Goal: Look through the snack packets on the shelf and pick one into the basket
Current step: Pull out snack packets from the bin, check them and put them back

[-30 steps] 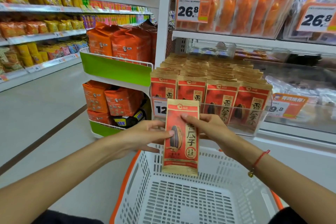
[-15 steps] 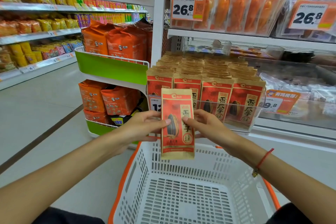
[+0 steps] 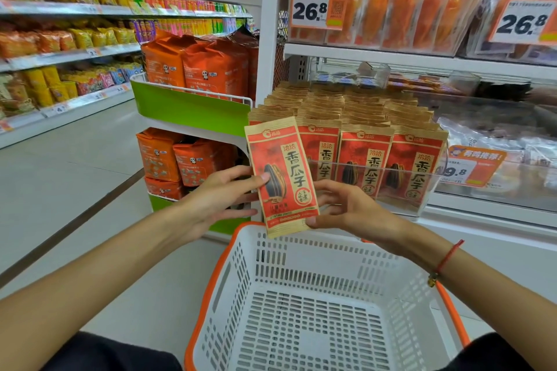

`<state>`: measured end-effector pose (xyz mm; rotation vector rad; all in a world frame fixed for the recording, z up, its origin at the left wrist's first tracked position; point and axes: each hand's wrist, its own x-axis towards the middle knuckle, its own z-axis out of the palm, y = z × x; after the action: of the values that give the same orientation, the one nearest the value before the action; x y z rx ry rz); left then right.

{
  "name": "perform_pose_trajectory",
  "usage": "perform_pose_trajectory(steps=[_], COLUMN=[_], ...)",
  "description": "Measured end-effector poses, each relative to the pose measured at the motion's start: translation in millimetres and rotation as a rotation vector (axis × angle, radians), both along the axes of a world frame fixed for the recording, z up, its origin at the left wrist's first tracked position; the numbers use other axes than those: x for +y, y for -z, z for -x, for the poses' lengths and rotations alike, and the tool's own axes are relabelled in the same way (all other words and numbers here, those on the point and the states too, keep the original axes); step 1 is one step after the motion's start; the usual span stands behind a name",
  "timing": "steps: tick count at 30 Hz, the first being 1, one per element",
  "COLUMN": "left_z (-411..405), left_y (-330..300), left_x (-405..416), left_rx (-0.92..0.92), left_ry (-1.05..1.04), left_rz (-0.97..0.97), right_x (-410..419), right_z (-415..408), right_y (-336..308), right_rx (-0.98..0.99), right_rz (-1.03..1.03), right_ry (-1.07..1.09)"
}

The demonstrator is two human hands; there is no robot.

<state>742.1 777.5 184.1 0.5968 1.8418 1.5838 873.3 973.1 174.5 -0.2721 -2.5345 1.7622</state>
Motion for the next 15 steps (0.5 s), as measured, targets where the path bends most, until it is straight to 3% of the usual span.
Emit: perform_pose_trajectory(steps=[6,12,15], left_z=[1.1,-8.6,-13.0], left_y=[-1.0,2.5,7.6], left_x=[-0.1,2.2,5.6], left_rx=[0.031,0.056,0.088], left_ry=[0.023,0.118,-0.037], left_rz=[-0.002,0.048,0.039], right_x=[2.3,-3.1,-10.0], right_z=[-0.6,-1.1,-2.1], right_y=[-2.3,-4.9,-6.0], right_rx=[-0.031,-0.018,0.026], right_rz=[-0.017,0.198,0.139], right_ry=[-0.018,-0.007,0.05])
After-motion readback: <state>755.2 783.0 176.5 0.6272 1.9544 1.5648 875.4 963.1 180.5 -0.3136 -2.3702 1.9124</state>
